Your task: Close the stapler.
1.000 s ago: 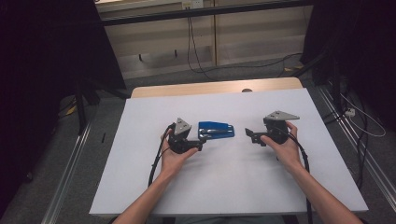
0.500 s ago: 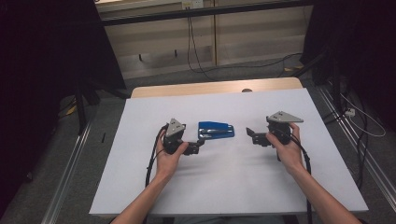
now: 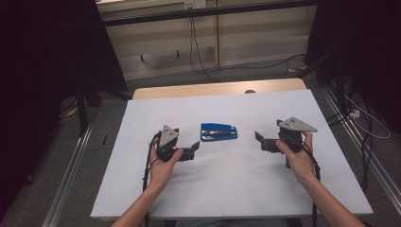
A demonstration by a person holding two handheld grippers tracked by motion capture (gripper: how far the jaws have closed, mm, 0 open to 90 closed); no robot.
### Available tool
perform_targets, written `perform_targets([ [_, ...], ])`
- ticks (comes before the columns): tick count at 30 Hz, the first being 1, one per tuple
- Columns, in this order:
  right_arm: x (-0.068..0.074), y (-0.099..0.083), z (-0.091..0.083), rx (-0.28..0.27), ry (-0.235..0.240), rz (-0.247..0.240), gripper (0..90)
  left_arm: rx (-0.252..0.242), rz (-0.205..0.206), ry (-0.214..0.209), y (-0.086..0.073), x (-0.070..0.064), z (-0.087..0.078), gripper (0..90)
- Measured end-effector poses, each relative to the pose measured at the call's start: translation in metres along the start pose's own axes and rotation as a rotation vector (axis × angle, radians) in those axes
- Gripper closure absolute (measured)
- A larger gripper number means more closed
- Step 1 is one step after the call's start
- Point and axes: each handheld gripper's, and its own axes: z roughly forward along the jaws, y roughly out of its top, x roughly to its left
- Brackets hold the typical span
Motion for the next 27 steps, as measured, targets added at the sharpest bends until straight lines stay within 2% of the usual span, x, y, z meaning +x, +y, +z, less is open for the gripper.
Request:
perform_targets([
  [10, 0.002, -0.008, -0.020, -0.021, -0.009, 0.005, 3.8, -0.020, -0.007, 0.031, -0.010, -0.002, -0.027, 4.7],
  [15, 0.003, -0.008, -0.030, -0.056, -0.024, 0.003, 3.8, -0.052, -0.014, 0.038, -0.013, -0.001, -0.043, 4.8],
  [23, 0.003, -0.015, -0.041, -0.048, -0.021, 0.014, 3.4, -0.042, -0.034, 0.048, -0.022, 0.005, -0.060, 4.4],
  [25, 0.003, -0.016, -0.042, -0.049, -0.023, 0.017, 3.3, -0.044, -0.043, 0.066, -0.023, 0.007, -0.066, 4.4],
  [27, 0.002, -0.017, -0.045, -0.051, -0.028, 0.018, 3.3, -0.048, -0.035, 0.073, -0.026, 0.008, -0.072, 4.4],
])
